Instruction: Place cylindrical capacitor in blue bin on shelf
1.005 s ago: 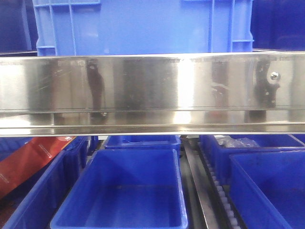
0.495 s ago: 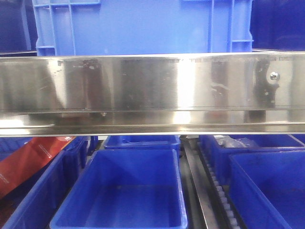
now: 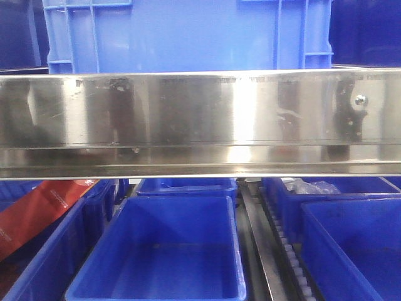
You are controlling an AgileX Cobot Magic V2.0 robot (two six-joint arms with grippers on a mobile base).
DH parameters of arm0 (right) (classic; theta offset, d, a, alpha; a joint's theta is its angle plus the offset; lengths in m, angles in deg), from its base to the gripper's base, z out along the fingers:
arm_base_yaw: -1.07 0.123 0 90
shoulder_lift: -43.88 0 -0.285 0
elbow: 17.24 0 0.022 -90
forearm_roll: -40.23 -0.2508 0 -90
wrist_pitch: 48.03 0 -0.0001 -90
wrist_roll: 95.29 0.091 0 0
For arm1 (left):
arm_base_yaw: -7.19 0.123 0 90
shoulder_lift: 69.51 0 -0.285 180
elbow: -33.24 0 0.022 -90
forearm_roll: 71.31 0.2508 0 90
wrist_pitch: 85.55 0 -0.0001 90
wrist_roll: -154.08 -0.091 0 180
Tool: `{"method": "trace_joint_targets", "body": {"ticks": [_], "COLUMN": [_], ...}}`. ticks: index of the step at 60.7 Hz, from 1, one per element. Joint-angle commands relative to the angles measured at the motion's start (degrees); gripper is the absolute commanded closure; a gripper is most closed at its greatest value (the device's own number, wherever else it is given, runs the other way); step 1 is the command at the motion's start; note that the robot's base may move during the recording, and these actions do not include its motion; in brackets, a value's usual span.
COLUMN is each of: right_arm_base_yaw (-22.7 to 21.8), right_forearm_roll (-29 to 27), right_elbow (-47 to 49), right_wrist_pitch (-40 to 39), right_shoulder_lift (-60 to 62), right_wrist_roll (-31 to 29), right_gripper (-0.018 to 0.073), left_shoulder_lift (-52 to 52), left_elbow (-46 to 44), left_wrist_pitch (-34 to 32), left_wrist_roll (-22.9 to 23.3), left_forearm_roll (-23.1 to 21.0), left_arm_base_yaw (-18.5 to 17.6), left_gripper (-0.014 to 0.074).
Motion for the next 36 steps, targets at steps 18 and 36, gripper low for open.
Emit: {"method": "trace_joint_targets", "body": {"ticks": [18,36], "right_arm_base_yaw": [-0.3,-0.3], "right_forearm_roll": [0.3,0.3], "right_elbow": [-0.2,-0.2], "right_wrist_pitch": [-1.3,-1.4], "right_shoulder_lift": [0.3,0.4], "right_wrist_roll": [-0.1,-0.1], "right_gripper": [0.0721,0.0721], "left_shoulder_lift": [0.3,0.3], "left_elbow": [0.0,0.0], "left_wrist_pitch": [-1.1,-1.1], "left_wrist_roll": [0.4,0.4], "left_forearm_roll": [-0.4,-0.4], "left_arm_base_yaw": [0.1,0.1], "left_gripper": [0.0707,0.0707]}}
